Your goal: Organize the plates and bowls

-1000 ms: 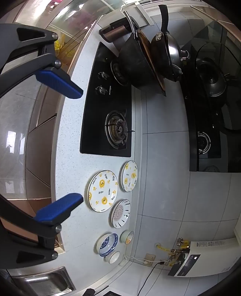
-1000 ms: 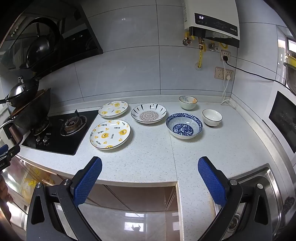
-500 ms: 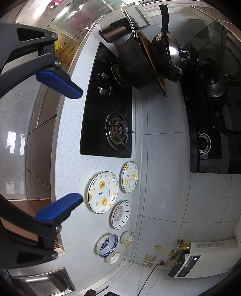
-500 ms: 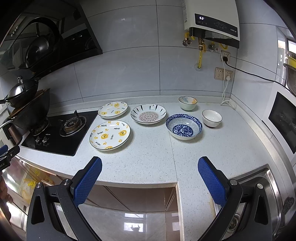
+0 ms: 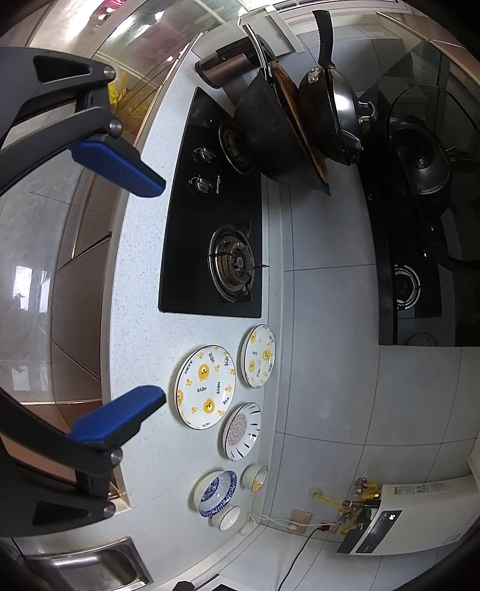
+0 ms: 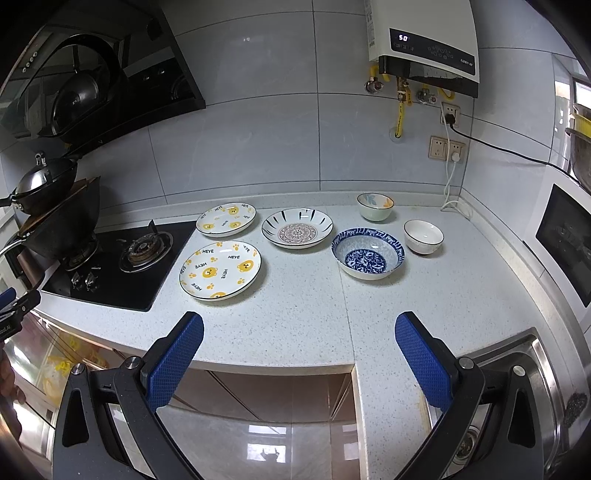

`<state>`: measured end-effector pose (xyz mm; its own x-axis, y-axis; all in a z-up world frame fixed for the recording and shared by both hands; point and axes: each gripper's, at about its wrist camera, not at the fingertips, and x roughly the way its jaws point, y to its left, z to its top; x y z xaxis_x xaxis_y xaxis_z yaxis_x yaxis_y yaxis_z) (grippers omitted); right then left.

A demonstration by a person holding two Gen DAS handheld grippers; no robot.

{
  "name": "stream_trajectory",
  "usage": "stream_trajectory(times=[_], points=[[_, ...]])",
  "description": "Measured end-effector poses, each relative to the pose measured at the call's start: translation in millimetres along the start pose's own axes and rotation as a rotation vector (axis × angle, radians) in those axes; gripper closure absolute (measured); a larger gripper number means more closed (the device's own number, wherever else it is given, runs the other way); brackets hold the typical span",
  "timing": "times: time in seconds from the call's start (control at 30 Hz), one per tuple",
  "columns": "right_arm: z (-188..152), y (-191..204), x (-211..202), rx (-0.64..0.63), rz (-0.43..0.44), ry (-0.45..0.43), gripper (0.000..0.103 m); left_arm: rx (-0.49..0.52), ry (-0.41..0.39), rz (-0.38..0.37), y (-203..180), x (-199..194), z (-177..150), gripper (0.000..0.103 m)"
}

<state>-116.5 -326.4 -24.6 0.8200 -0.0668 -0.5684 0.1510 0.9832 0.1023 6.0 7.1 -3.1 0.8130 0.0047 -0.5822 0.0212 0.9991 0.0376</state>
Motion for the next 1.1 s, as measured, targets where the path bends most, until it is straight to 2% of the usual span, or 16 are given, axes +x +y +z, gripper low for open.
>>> stream_trajectory(times=[1.1], points=[[1.9,4.4,-3.4,0.0,-0.007,-0.003,0.001,0.002,0.003,-0.005,1.7,-0.6,0.5,0.0]])
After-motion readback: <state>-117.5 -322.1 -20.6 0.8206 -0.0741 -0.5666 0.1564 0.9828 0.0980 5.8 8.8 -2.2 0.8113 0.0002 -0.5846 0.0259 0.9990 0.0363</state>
